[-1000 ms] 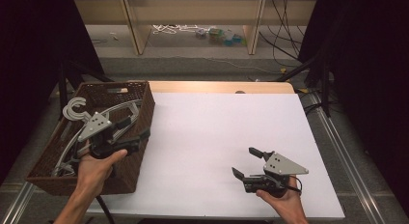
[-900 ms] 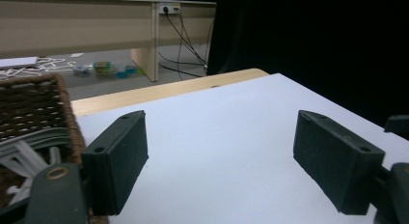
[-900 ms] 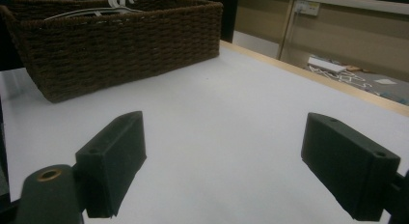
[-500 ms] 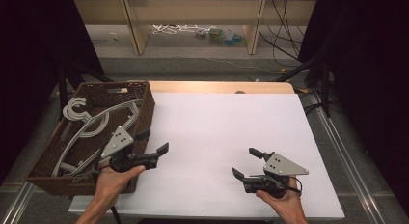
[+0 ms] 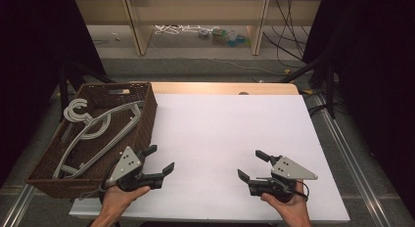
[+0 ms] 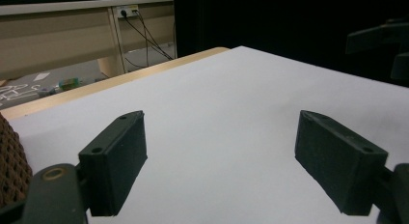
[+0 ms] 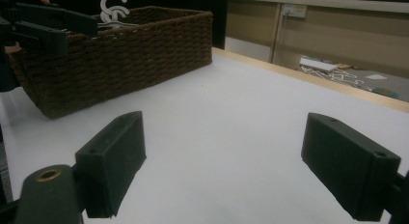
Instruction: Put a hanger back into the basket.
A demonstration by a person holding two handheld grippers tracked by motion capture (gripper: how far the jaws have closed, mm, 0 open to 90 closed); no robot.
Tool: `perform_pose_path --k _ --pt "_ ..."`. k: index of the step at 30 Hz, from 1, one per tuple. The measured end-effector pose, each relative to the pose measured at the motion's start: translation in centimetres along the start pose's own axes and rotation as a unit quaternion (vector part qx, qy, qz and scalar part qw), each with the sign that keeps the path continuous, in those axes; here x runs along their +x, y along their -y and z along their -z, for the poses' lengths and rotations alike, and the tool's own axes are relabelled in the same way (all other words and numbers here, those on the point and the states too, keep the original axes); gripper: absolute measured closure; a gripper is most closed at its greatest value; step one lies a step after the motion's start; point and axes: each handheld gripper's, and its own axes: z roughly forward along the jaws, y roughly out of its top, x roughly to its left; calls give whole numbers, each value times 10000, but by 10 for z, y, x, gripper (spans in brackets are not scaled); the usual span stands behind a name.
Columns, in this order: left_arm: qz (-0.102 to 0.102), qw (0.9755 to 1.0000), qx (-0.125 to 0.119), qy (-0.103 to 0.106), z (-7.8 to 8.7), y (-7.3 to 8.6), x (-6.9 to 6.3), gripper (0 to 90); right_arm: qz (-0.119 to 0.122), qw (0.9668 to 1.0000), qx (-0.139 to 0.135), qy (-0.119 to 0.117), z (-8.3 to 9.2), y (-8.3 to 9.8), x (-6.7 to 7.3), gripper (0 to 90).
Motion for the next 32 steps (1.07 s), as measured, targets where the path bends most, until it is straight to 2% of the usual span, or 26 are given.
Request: perform_pose_path --k 1,2,4,5,8,12,15,17,20,21,23,24,25,26,27,29,32 --pt "79 10000 -36 -3 0 1 1 182 -17 10000 -81 -15 1 1 1 164" --pt "111 9999 -21 -58 1 4 2 179 3 10000 -5 49 3 0 1 163" --pt "-34 9999 83 -141 0 9 1 175 -14 9999 -50 132 5 1 2 163" --pt "-72 9998 103 -130 -1 10 1 172 -21 9999 -11 152 8 2 3 162" --pt "46 9999 62 -71 -1 11 -1 170 -55 9999 -34 121 10 3 4 163" --pt "-27 10000 55 5 -3 10 -2 170 -54 9999 -14 115 11 4 6 162" --pt "52 10000 35 -15 -3 10 -2 169 -25 9999 16 115 9 4 7 162" --pt "23 10000 32 -34 -3 10 -1 168 -27 10000 -14 9 8 4 8 161" --pt "48 10000 60 -12 -3 10 -1 167 33 9999 47 91 8 4 9 161" --pt "51 10000 18 27 -4 10 -1 166 119 9999 -25 121 7 4 8 161" --pt "143 9999 53 -12 -4 10 -3 166 46 10000 -64 60 6 5 9 161" --pt "65 10000 43 5 -4 10 -2 166 11 10000 -7 24 6 5 10 161" --pt "68 10000 54 -3 -4 10 -2 166 73 9999 -25 85 6 4 9 161" --pt "38 10000 12 45 -5 10 -1 166 -8 10000 -6 36 6 5 9 161" --pt "66 9999 74 -31 -4 10 -2 166 22 10000 41 82 7 4 9 161" --pt "75 10000 5 14 -5 10 -1 166 22 10000 7 76 6 4 9 161" --pt "53 10000 73 -16 -4 10 -2 166 10 10000 18 53 6 5 9 161"
